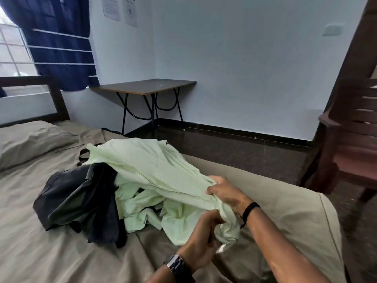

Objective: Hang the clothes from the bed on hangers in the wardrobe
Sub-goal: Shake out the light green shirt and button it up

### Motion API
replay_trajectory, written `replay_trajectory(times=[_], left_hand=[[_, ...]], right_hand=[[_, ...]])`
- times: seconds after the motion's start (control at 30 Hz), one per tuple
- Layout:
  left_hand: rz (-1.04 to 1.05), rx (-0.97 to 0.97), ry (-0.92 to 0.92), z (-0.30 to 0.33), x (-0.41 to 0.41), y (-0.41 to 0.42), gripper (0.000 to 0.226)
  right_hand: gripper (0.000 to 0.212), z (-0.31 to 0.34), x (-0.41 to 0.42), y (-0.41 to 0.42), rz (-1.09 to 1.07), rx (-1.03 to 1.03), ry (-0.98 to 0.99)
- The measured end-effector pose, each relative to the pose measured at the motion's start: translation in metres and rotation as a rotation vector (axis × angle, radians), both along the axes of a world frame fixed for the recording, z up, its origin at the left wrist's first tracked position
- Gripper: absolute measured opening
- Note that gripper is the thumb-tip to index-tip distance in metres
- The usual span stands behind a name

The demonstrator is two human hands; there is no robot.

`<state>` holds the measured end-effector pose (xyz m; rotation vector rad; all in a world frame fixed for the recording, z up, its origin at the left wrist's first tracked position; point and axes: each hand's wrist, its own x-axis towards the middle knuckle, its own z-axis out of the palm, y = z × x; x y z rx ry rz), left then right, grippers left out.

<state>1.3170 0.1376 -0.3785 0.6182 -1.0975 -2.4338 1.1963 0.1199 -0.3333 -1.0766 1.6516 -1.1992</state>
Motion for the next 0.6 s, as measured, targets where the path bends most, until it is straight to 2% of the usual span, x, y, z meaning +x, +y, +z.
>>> replay_trajectory(times=[0.07, 0.17, 0.23, 0.27, 0.37, 0.47, 0.53, 0.6], left_hand=[[0.059, -0.022, -0.049, 0.0, -0.004, -0.013, 0.023], [0.429, -0.054, -0.126, -0.005, -0.008, -0.049, 0.033], [0.641, -0.031, -0.112, -0.002, -0.006, -0.078, 0.023], [0.704, 0.01, -0.127, -0.003, -0.007, -0.093, 0.018], [0.725, 0.09, -0.294, -0.012, -0.02, -0.124, 0.056], [0.717, 0.008, -0.411, -0.027, -0.053, -0.133, 0.09], [0.751, -0.057, -0.413, -0.035, -0.08, -0.134, 0.091], [0.743, -0.079, -0.432, -0.042, -0.105, -0.128, 0.069]], right_hand=[[0.037, 0.001, -0.019, 0.009, -0.048, -0.042, -0.035], [0.026, -0.003, -0.055, 0.021, -0.152, -0.048, 0.001], [0.013, -0.007, -0.079, 0.03, -0.248, -0.046, 0.022], [0.017, -0.008, -0.091, 0.036, -0.296, -0.045, 0.034], [0.028, -0.006, -0.122, 0.053, -0.425, -0.052, -0.007], [0.027, -0.011, -0.147, 0.069, -0.444, 0.041, -0.046], [0.034, -0.019, -0.155, 0.08, -0.373, 0.13, -0.063], [0.037, -0.03, -0.164, 0.09, -0.19, 0.282, 0.16]])
